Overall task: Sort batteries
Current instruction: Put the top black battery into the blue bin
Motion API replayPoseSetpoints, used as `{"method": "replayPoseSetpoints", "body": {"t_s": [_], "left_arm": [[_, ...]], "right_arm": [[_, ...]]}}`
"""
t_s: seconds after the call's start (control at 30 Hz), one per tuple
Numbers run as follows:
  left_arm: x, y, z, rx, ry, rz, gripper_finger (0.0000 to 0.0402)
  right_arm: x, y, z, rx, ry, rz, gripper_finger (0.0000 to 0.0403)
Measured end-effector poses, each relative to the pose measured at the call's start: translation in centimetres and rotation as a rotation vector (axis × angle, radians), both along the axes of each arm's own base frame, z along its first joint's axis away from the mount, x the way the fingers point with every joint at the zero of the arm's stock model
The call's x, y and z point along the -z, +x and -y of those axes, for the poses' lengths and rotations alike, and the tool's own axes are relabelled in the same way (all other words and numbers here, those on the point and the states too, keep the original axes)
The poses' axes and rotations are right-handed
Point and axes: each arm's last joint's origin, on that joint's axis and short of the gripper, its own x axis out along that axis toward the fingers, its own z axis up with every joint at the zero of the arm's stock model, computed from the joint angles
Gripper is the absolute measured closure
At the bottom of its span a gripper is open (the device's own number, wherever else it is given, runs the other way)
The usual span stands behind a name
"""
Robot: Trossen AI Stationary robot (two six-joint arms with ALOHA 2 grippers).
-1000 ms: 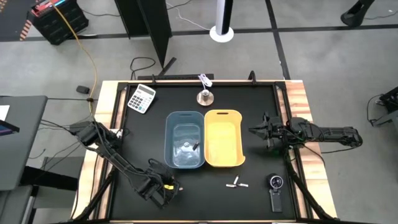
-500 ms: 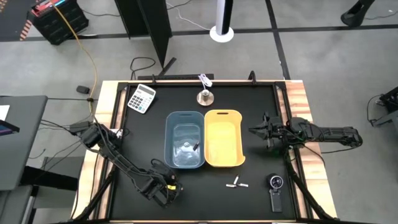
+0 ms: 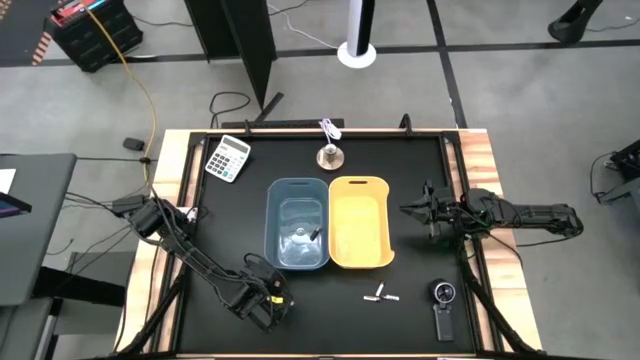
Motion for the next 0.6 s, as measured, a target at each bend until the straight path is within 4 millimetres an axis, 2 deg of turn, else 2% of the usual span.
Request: {"method": "replayPoseSetpoints", "body": {"t_s": [0.3,0.6], "left_arm": [[0.05,-0.05,0.00,0.031,0.006,-0.010,0.0361],[-0.38,0.14,0.19,0.060,0.005,-0.026,0.0362]], "right_arm": [[0.00,0.00,0.00,0.000,0.000,0.000,0.0360],[0.00,0.00,0.00,0.000,0.000,0.000,0.0360]]}}
